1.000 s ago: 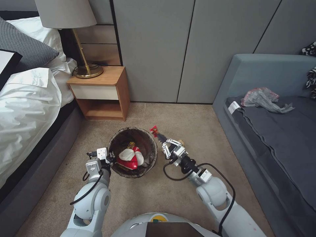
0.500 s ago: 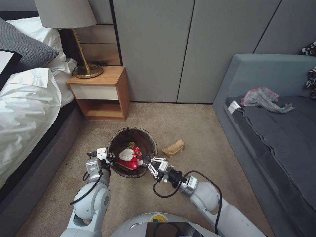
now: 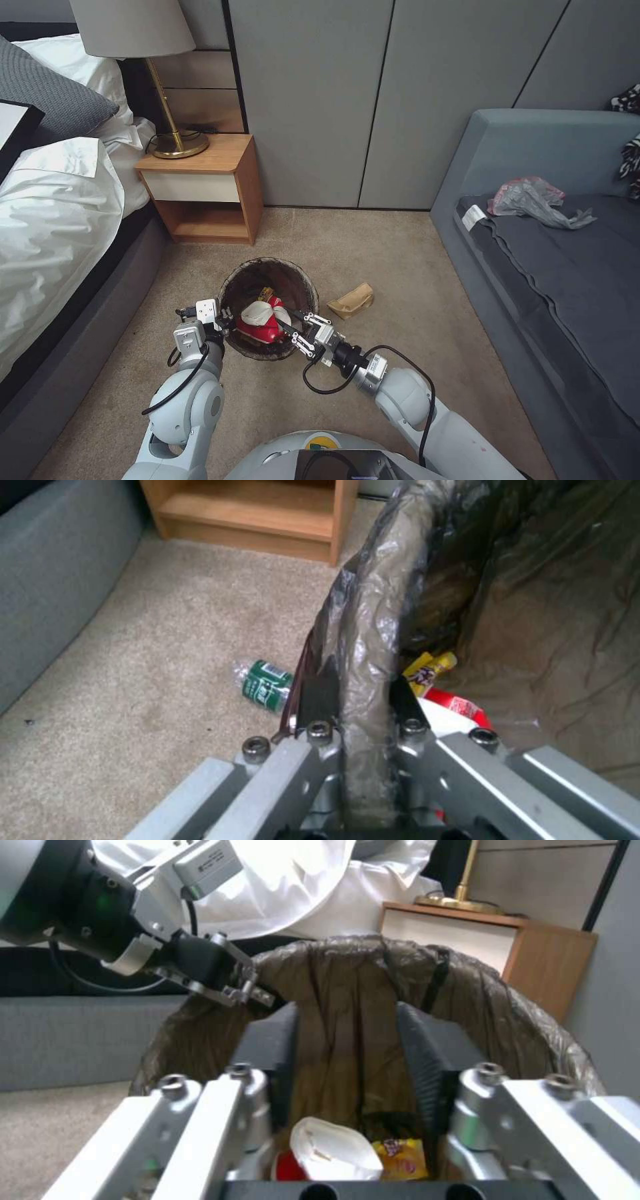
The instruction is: Pick up the trash bin, then pick up the garbage from the floor and place it into the trash bin.
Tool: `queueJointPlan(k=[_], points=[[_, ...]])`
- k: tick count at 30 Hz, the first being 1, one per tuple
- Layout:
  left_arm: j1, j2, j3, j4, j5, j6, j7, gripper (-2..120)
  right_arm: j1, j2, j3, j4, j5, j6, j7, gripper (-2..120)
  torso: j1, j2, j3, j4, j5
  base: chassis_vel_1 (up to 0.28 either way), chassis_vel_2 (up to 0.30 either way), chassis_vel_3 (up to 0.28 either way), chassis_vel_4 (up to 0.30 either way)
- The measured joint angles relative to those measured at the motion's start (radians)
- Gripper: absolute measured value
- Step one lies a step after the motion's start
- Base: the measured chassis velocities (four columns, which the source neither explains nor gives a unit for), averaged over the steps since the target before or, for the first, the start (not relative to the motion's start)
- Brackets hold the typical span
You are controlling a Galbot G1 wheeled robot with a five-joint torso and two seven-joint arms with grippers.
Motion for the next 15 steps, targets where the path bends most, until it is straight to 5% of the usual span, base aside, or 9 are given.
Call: queueJointPlan(k=[8, 15], points=[[0.0, 0.0, 0.0, 0.0, 0.0, 0.0, 0.0, 0, 0.005, 0.0, 0.011, 0.031, 0.004, -0.001, 0.022, 69, 0.0, 0.0, 0.0, 0.0, 0.0, 0.0, 0.0, 0.0, 0.0], [0.0, 0.0, 0.0, 0.0, 0.0, 0.0, 0.0, 0, -0.053, 0.042, 0.064, 0.211, -0.027, -0.021, 0.182, 96, 0.0, 0.0, 0.0, 0.0001, 0.0001, 0.0, 0.0, 0.0, 0.0]])
